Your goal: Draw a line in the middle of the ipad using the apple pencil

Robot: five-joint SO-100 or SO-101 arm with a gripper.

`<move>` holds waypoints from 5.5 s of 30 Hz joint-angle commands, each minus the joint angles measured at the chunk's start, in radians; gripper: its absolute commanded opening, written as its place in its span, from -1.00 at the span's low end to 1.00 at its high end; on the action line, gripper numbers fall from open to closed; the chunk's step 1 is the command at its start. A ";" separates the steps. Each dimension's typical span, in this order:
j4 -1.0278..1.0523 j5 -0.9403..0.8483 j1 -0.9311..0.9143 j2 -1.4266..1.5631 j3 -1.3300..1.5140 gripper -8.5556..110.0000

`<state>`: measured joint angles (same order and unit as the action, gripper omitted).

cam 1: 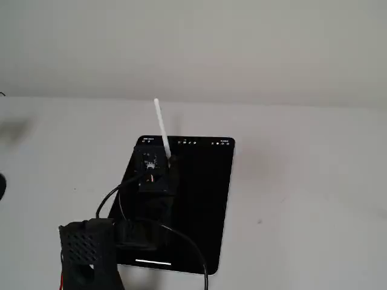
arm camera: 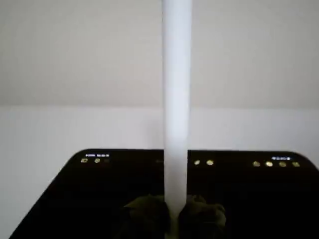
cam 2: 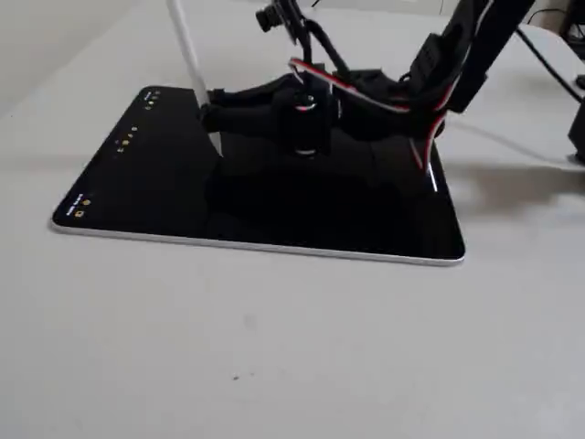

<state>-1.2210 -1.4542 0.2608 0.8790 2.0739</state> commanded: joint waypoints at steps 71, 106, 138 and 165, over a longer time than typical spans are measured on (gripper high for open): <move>-0.609 -0.052 -0.020 -0.101 0.611 -0.86; -0.184 0.181 -0.023 0.703 0.703 -0.86; 2.191 1.440 -0.193 2.445 0.891 -0.86; 2.184 1.422 -0.196 2.445 1.003 -0.86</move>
<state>0.9603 -0.0215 0.0598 3.3103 3.0833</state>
